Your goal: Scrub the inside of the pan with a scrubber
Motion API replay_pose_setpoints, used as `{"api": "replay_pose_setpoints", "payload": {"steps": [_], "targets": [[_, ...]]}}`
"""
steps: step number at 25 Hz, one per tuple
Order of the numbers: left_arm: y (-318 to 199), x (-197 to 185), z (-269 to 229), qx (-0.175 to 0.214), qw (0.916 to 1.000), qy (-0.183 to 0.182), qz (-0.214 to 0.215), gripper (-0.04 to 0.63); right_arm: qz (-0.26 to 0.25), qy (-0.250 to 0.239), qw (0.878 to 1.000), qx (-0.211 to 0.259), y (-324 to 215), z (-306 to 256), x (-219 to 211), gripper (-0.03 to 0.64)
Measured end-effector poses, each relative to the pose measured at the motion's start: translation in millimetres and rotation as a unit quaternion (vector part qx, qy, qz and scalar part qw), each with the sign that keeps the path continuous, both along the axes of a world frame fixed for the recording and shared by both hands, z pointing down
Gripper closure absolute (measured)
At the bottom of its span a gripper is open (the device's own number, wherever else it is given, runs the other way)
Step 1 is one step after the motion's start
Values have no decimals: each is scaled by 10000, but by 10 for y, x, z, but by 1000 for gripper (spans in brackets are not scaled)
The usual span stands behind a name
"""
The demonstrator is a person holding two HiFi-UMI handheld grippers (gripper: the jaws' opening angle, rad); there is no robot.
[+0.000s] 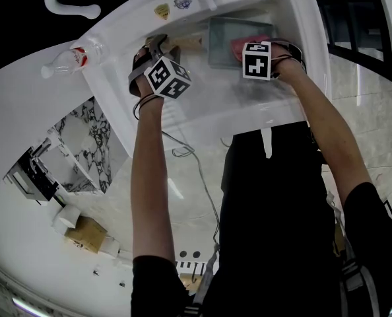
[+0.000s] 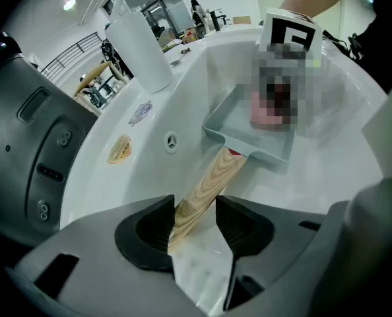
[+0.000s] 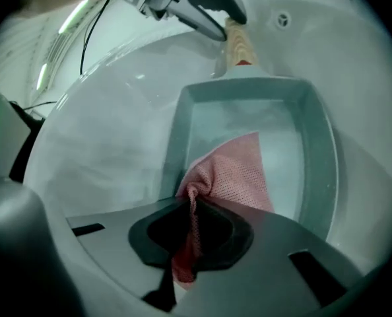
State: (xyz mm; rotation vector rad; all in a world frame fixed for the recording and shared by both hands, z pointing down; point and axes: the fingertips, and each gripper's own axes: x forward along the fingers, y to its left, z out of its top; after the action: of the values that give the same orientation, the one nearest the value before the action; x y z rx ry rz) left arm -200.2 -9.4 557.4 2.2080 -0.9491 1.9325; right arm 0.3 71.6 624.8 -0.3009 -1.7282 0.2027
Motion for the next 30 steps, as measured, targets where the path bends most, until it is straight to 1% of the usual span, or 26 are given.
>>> {"api": "replay_pose_setpoints", "payload": {"steps": [2,3,6,11,12,14,17,20,23,25,28,30], "targets": [[0,3,-2,-11,10000,8,10,408,-286,205,9993,150,5,21,58,584],[2,1,-3,-15,10000,11,13,408,-333,272,9988,224,-5,29,74,584],[3,-2,-7,-15,10000,15,26,408,-223,425,9976,500,-95,43,114,583],[-3,-2,-7,-8,10000,21,41,408,61,702,9875,1407,-478,70,184,583],[-2,-2,-8,-13,10000,16,42,408,67,721,9835,1658,-577,66,189,583],[-4,1,-8,-22,10000,14,51,408,-49,791,9701,2294,-797,60,209,583],[-4,-6,-8,-16,10000,20,48,408,-400,981,9451,3093,-1019,52,215,583],[5,-6,-4,-12,10000,23,37,407,-771,1154,9198,3670,-1109,51,211,583],[4,-3,0,-29,10000,7,42,407,-920,1274,9050,3953,-1120,59,228,583],[-1,-1,0,-37,10000,0,27,407,-957,1409,9008,3994,-1120,70,280,583],[0,-2,1,-43,10000,3,22,407,-842,1505,9070,3842,-1086,78,356,583],[-1,-6,0,-48,10000,-5,21,407,-797,1506,9165,3619,-1033,81,355,583]]}}
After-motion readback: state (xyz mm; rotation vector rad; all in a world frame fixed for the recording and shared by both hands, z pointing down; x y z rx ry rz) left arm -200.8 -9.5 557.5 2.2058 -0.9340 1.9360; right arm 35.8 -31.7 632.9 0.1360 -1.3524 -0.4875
